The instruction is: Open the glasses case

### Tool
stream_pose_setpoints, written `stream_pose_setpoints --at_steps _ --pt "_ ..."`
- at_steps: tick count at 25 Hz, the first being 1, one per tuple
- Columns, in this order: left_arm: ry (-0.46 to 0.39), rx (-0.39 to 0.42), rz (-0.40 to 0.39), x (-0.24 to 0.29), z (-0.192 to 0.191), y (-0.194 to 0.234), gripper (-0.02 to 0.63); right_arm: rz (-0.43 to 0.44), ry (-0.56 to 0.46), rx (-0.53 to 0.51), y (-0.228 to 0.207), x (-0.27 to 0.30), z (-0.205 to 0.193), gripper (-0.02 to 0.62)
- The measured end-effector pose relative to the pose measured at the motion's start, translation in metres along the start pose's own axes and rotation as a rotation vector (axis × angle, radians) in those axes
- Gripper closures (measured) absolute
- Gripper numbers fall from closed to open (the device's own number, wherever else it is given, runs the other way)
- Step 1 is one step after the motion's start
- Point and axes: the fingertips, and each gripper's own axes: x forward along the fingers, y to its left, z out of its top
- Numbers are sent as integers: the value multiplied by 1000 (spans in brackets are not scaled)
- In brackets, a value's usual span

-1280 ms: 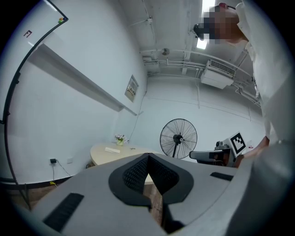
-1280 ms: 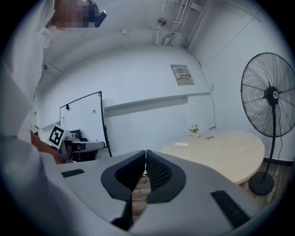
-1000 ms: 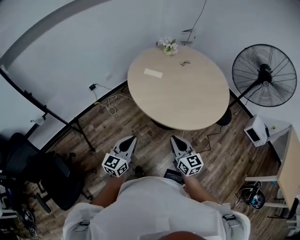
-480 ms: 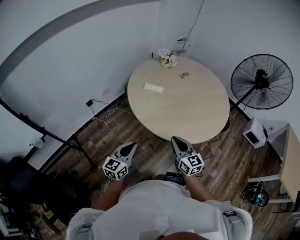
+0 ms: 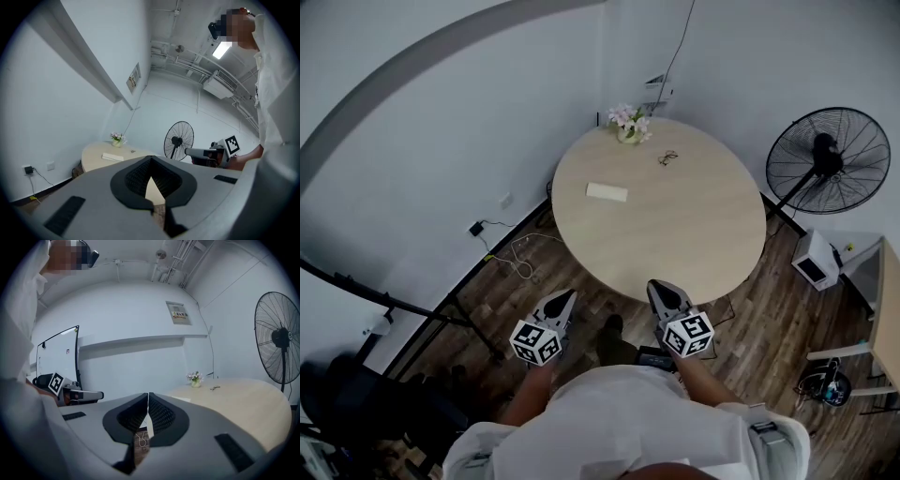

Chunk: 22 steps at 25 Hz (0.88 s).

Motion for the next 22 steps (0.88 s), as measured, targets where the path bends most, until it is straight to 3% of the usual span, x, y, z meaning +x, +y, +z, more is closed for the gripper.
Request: stream_pose_setpoints --at_steps 10,22 --pt "41 16 36 91 52 91 594 37 -15 12 -62 120 40 569" --pt "49 27 99 156 86 200 594 29 -7 -19 -122 227 48 569"
